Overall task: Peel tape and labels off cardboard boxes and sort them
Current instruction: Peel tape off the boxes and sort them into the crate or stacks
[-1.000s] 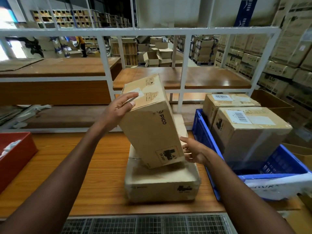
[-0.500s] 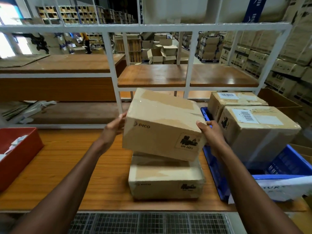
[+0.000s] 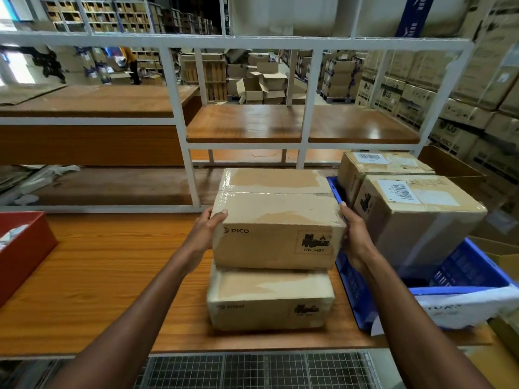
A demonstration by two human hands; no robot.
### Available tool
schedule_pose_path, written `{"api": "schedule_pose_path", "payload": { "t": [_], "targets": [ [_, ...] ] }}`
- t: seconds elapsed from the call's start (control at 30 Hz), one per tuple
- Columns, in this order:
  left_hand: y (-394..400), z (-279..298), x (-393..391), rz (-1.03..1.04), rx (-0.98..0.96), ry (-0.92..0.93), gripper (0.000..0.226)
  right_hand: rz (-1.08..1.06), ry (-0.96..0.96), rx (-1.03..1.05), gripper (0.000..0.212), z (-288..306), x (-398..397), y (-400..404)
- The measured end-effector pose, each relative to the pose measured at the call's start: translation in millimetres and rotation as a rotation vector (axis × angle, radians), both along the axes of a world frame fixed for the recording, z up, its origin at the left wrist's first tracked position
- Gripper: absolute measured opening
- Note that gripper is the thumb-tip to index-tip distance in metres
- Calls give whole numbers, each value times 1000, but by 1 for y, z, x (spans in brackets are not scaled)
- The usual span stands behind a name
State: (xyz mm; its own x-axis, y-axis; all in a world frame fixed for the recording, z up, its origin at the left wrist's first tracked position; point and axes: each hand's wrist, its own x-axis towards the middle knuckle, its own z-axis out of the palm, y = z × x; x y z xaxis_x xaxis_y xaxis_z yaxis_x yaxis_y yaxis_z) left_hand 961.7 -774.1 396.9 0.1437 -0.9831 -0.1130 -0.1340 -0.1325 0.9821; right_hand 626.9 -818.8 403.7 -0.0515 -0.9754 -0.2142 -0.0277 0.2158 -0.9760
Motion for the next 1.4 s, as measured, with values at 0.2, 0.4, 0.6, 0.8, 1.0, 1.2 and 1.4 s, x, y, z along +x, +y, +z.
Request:
{"api": "schedule_pose_path", "payload": {
  "t": [0.2, 0.4, 0.6, 0.8, 1.0, 1.2, 1.4],
  "targets": [
    [-3, 13, -6, -8, -28, 44, 40, -57, 1, -190, 51, 42, 4, 5],
    [-9, -7, -22, -7, 87, 228, 33, 59, 355, -436, 45, 130, 12, -4],
    [-3, -18, -62, 20, 313, 326, 34, 280, 706, -615, 53, 181, 47, -6],
    [-14, -13, -61, 13, 336, 237, 40, 355, 981, -639, 40, 179, 79, -17],
    [-52, 42, -38, 274, -176, -88, 58, 515, 835, -633, 29, 173, 96, -27],
    [-118, 173, -27, 21, -443, -599, 42, 521, 825, -696, 23, 169, 101, -32],
    [-146, 174, -37, -44, -224, -1082, 36, 608, 688, -536, 33, 187, 84, -41]
  ]
}}
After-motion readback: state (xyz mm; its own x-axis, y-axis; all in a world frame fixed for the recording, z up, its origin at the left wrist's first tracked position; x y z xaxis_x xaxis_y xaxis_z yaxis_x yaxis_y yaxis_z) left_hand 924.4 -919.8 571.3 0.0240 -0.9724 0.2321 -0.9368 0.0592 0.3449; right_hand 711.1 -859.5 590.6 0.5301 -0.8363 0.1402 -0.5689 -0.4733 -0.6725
